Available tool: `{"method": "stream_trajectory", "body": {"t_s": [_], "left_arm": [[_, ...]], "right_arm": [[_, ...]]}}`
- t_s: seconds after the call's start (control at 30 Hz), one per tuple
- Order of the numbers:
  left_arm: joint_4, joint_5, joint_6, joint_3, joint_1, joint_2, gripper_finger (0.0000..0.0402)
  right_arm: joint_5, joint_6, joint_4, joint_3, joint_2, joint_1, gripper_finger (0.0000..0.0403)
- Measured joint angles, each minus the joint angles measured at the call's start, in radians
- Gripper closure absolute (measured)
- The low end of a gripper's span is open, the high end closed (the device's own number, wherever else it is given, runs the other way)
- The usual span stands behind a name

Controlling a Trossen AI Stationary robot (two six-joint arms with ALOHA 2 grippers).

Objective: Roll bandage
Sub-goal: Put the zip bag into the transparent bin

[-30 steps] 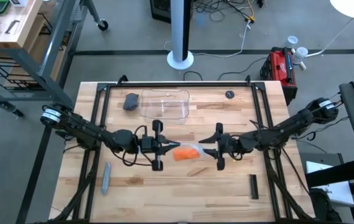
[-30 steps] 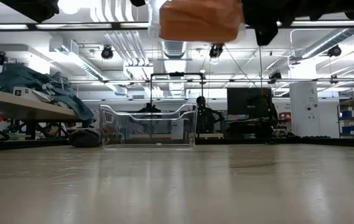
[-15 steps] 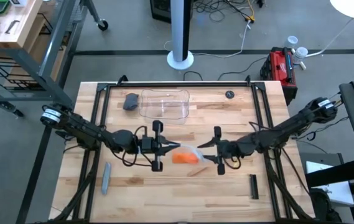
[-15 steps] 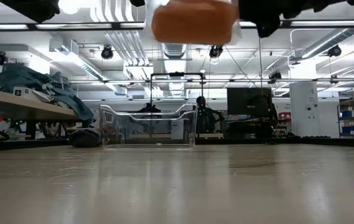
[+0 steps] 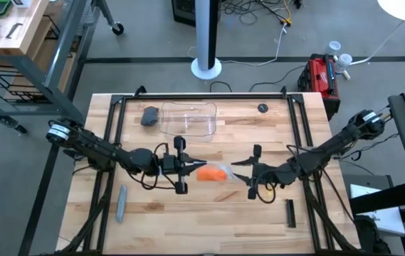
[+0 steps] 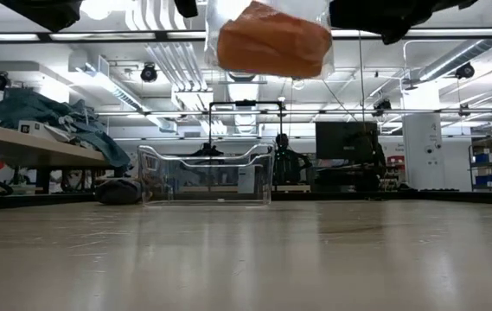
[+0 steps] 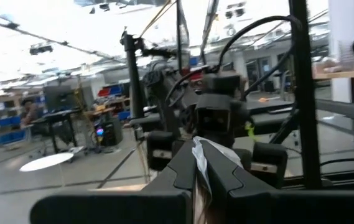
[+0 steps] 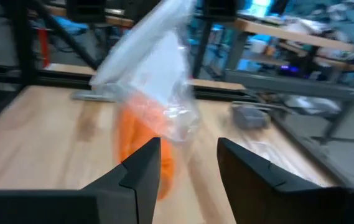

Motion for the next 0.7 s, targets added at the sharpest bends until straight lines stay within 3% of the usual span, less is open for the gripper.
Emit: {"method": "stream_trajectory", "body": {"t_s": [0.3, 0.5, 0.6, 0.7], "left_arm": [[-0.005, -0.007, -0.002, 0.0, 0.0, 0.0, 0.0401], [-0.021, 0.115, -0.008, 0.007, 0.0, 0.0, 0.0401], [-0.06, 0.13, -0.01, 0.018, 0.0, 0.0, 0.0401], [-0.105, 0.146, -0.015, 0.022, 0.0, 0.0, 0.0401]], "right_arm": [[-0.037, -0.047, 0.02, 0.025, 0.002, 0.004, 0.0241], [-0.156, -0.059, 0.051, 0.029, 0.004, -0.032, 0.0254], [-0.153, -0.078, 0.063, 0.029, 0.004, -0.035, 0.0289], [-0.154, -0.134, 0.077, 0.029, 0.004, -0.033, 0.0363]]}}
